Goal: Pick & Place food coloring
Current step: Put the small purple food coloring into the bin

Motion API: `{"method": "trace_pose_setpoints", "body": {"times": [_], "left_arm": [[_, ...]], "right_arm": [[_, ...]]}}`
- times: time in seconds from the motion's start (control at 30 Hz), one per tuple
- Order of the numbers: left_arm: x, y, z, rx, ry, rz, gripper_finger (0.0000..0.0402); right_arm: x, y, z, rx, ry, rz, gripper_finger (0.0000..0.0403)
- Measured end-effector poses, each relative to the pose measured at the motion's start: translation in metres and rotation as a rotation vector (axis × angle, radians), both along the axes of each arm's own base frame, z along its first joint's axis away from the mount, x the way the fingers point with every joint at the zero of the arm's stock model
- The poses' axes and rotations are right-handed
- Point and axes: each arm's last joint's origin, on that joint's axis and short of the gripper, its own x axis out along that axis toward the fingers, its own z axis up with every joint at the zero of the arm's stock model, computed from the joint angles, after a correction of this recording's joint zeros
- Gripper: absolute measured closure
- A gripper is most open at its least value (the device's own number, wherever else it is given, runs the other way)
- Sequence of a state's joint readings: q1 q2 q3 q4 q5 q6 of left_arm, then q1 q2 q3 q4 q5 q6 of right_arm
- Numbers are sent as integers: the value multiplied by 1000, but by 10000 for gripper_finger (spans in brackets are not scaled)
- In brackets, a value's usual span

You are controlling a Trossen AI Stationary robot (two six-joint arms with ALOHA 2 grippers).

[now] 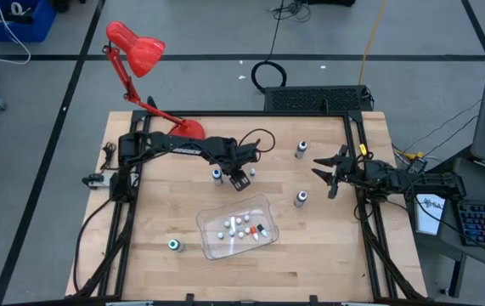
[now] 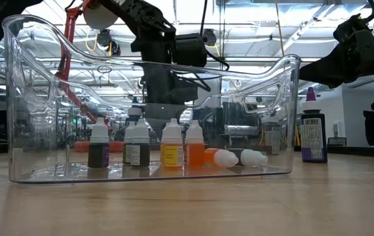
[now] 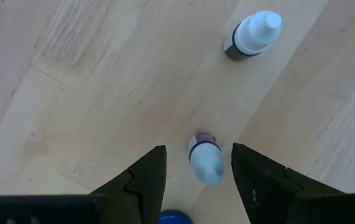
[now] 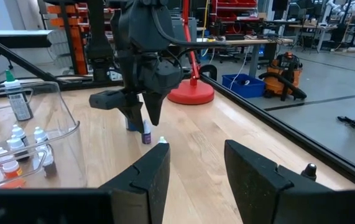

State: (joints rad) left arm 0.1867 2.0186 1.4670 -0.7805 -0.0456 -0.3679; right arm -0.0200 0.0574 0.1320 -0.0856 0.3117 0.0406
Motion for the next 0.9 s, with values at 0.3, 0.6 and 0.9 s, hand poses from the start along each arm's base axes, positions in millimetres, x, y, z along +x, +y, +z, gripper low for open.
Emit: {"method": "trace_pose_setpoints", "body": {"times": [0.3, 0.6, 0.9], "left_arm": [[-1, 0, 0, 9, 11, -17, 230], [0, 0, 0, 18, 1, -50, 338], [3, -10, 10, 37, 7, -126, 352]], "right_arm": [[0, 0, 0, 0, 0, 0, 261], [0, 0, 0, 0, 0, 0, 261], [0, 0, 0, 0, 0, 0, 261]]}}
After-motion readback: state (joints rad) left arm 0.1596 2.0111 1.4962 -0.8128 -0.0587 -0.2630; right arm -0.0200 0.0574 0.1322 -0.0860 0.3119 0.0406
